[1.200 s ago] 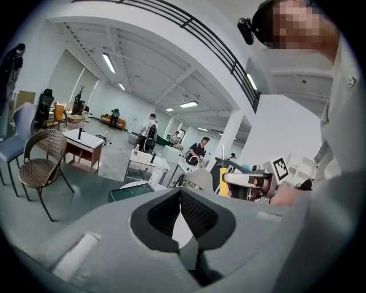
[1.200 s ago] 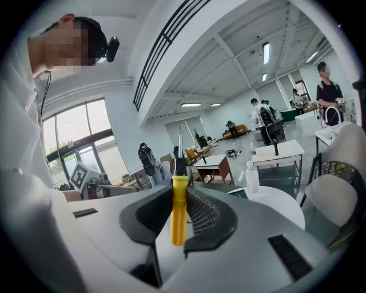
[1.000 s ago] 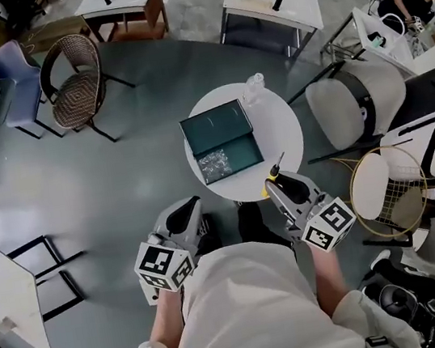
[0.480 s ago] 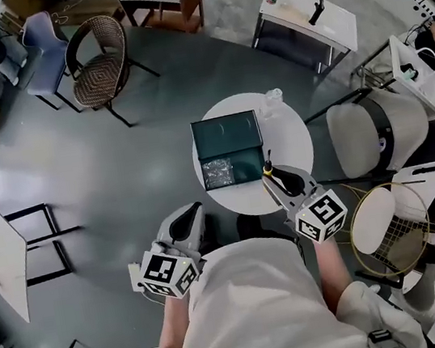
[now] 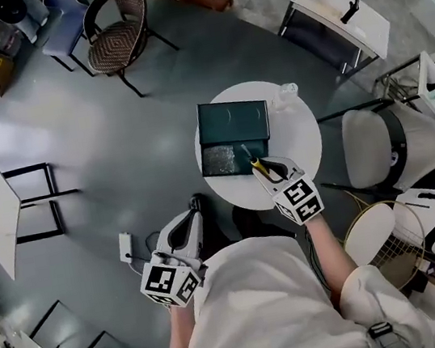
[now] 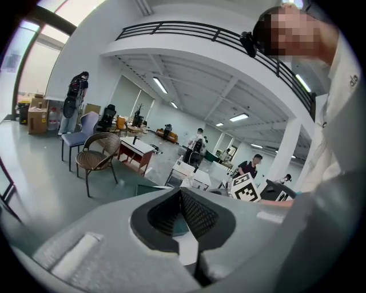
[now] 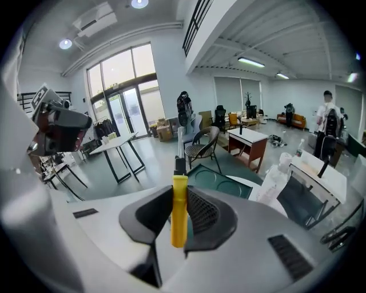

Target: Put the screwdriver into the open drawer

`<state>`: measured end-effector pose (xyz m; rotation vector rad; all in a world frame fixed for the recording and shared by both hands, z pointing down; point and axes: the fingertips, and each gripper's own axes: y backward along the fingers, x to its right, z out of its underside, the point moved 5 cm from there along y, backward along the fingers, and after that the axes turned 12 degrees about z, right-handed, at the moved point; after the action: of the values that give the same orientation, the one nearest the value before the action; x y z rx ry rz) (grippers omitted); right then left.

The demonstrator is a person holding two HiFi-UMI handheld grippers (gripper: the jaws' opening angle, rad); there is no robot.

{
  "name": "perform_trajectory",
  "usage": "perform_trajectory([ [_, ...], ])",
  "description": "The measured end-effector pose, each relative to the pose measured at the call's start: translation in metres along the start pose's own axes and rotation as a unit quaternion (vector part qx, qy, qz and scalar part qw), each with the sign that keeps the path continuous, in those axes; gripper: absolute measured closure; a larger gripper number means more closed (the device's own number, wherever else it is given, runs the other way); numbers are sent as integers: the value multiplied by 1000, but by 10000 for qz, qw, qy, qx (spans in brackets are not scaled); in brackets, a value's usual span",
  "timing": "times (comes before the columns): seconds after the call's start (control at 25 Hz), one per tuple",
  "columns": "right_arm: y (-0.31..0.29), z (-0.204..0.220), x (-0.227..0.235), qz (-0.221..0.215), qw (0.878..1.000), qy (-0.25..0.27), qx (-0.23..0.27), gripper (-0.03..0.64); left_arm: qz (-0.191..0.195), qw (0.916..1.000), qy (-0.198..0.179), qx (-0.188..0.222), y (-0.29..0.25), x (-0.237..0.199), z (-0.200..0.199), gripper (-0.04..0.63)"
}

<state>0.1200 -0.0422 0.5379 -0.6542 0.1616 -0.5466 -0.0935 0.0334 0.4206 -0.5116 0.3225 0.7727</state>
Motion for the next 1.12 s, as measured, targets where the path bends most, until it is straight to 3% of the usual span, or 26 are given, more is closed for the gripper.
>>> perform_trajectory([
  [0.48,-63,38,1,-237,9980,313,-487,531,-417,9988,271,8,8,14,19,583],
  [1.12,-123,99,-8,-237,9824,372,-1813,529,-666,9966,470,90,23,-3,22,583],
])
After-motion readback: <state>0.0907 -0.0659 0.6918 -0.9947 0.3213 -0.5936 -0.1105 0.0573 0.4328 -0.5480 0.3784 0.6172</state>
